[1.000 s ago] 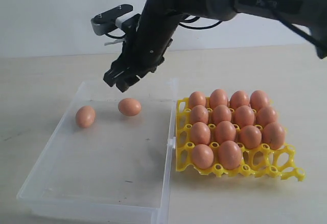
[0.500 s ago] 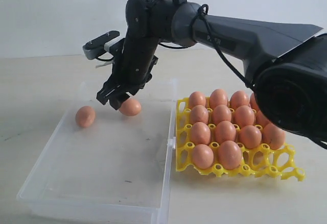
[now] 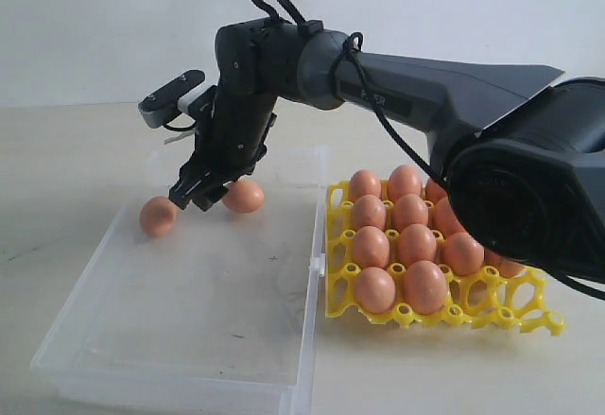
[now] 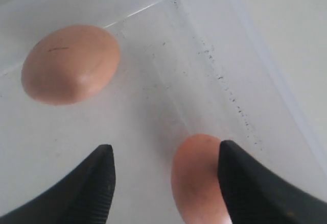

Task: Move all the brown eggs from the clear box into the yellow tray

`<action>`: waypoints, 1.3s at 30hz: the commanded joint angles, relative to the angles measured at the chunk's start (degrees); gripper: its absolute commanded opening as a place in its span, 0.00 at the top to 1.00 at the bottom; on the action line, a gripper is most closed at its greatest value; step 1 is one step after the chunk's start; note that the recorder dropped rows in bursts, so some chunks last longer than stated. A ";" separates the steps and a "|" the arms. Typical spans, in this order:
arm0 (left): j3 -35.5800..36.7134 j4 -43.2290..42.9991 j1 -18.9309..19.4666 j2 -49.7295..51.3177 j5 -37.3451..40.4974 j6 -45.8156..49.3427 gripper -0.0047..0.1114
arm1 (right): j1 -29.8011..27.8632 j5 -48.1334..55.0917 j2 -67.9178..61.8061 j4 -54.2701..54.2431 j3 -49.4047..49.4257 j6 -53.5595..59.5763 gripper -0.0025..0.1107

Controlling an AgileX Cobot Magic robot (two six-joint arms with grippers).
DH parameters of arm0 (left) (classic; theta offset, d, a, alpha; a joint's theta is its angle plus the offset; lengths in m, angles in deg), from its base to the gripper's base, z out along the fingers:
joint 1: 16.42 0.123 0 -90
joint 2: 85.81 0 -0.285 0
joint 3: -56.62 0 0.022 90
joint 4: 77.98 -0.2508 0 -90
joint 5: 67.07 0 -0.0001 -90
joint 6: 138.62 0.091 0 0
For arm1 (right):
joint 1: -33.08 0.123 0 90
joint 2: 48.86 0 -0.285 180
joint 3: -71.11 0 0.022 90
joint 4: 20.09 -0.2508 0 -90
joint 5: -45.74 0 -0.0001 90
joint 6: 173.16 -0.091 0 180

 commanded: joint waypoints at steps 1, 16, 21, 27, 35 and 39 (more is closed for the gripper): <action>-0.23 0.14 0.06 -0.32 -0.22 0.26 0.96 | 0.07 -0.05 -1.93 1.08 -0.20 0.45 0.46; -0.23 0.14 0.06 -0.32 -0.22 0.26 0.96 | 0.07 1.71 -1.88 3.78 -0.20 -0.09 0.46; -0.23 0.14 0.06 -0.32 -0.22 0.26 0.96 | 0.07 2.27 1.47 5.28 -0.20 -1.62 0.46; -0.23 0.14 0.06 -0.32 -0.22 0.26 0.96 | -0.06 1.78 5.44 7.09 -0.20 -2.79 0.47; -0.23 0.14 0.06 -0.32 -0.22 0.26 0.96 | -0.06 2.69 6.04 9.20 -0.20 -3.07 0.47; -0.23 0.14 0.06 -0.32 -0.22 0.26 0.96 | -0.06 3.15 6.04 9.20 -0.07 -3.07 0.48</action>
